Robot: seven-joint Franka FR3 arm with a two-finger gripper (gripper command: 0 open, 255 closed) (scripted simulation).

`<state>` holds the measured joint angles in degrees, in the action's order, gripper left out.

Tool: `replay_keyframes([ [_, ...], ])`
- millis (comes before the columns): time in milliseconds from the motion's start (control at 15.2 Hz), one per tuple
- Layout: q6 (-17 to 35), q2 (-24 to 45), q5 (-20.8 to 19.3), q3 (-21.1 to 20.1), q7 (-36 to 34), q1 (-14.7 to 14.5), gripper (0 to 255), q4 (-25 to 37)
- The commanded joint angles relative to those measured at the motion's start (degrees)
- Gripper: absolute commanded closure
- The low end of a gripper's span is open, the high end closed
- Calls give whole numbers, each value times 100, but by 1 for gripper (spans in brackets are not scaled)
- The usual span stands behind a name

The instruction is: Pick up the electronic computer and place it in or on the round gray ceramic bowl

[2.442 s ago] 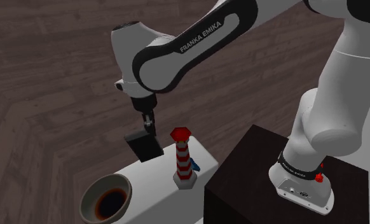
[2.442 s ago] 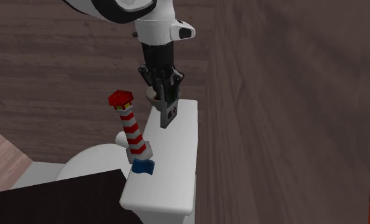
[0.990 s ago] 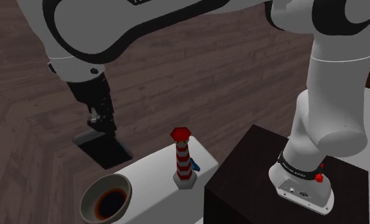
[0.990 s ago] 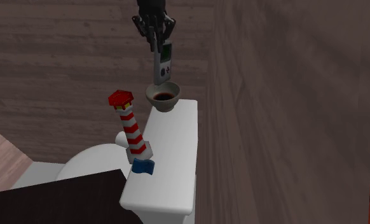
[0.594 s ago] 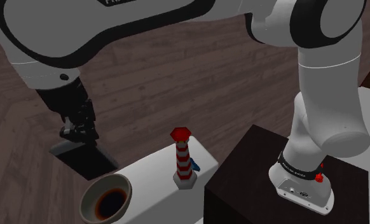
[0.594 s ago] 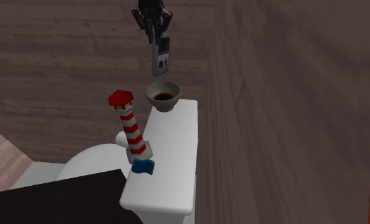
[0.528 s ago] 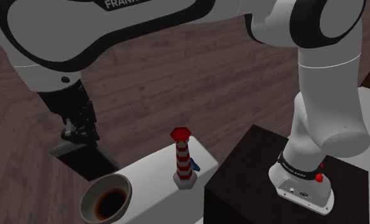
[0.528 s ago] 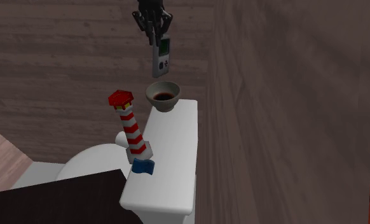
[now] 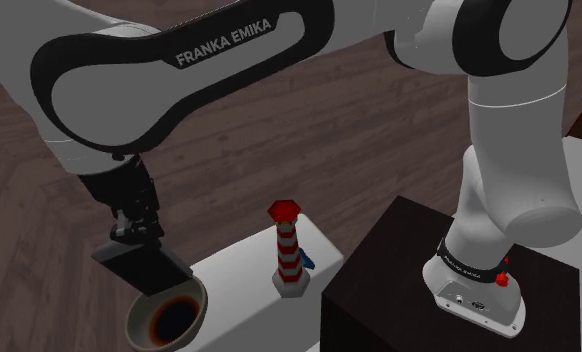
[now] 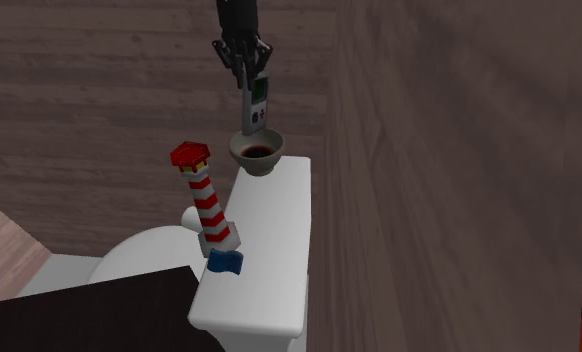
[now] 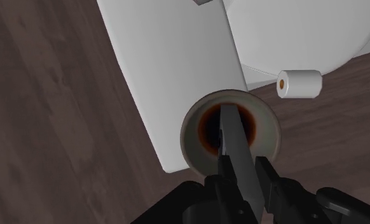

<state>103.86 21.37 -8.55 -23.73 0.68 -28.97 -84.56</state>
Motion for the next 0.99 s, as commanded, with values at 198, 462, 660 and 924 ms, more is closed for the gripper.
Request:
replay_keyframes([
  [198, 372, 42, -27, 17, -20, 20, 255, -330],
  [462, 653, 100, -59, 34, -43, 26, 255, -558],
  [660, 858, 157, -89, 48, -64, 26, 255, -712],
  [924, 942, 183, -103, 54, -73, 25, 255, -771],
])
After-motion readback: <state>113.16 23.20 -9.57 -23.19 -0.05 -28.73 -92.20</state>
